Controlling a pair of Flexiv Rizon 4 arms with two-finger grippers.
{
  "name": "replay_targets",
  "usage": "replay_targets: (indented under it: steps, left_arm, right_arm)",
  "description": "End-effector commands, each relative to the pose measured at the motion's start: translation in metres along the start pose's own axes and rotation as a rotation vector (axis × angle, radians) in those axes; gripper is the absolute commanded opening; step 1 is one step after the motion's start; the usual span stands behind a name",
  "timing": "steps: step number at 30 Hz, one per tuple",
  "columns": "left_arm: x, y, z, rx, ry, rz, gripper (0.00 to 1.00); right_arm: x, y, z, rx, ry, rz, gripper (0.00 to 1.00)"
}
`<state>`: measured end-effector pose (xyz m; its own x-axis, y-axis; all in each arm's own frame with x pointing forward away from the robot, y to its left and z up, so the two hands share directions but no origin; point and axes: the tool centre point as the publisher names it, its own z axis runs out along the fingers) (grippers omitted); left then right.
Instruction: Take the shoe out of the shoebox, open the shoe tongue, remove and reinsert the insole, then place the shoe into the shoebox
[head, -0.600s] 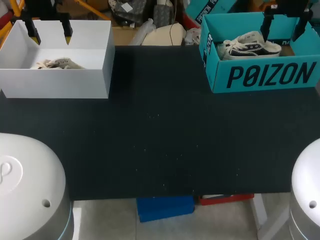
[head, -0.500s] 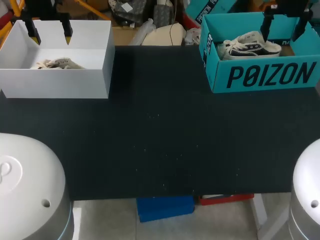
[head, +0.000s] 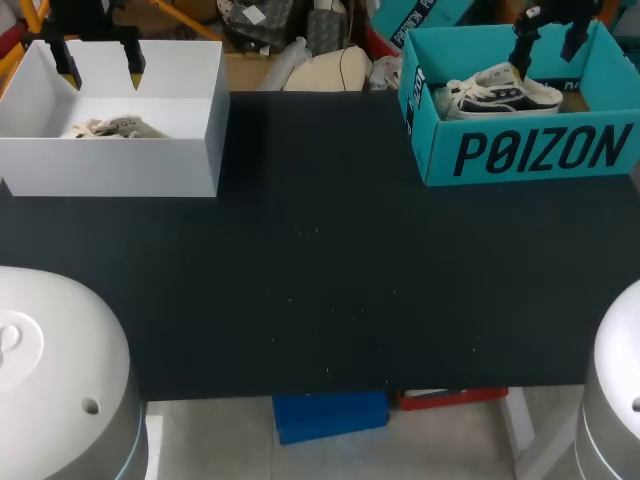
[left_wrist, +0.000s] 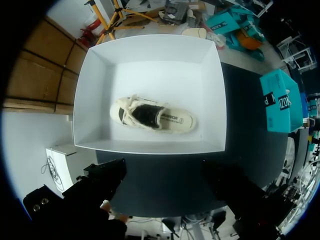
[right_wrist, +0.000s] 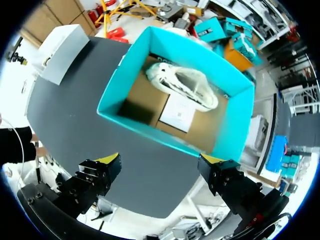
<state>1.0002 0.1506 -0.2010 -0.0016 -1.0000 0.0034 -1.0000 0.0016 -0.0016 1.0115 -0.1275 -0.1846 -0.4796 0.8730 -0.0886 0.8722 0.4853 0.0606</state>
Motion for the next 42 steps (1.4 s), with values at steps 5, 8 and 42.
replay_targets:
  steps: [5,8,42]
  left_arm:
    - [0.000,0.000,-0.001,-0.001,-0.001,0.000,1.00]
    - [0.000,0.000,-0.001,-0.001,-0.001,0.000,1.00]
    - [0.000,0.000,-0.001,-0.001,-0.001,0.000,1.00]
  right_arm:
    - [0.002,-0.005,0.000,-0.052,-0.055,-0.324,1.00]
    - [-0.010,0.008,0.011,-0.023,-0.046,-0.475,1.00]
    - [-0.090,0.126,0.166,-0.039,0.076,-1.073,0.40]
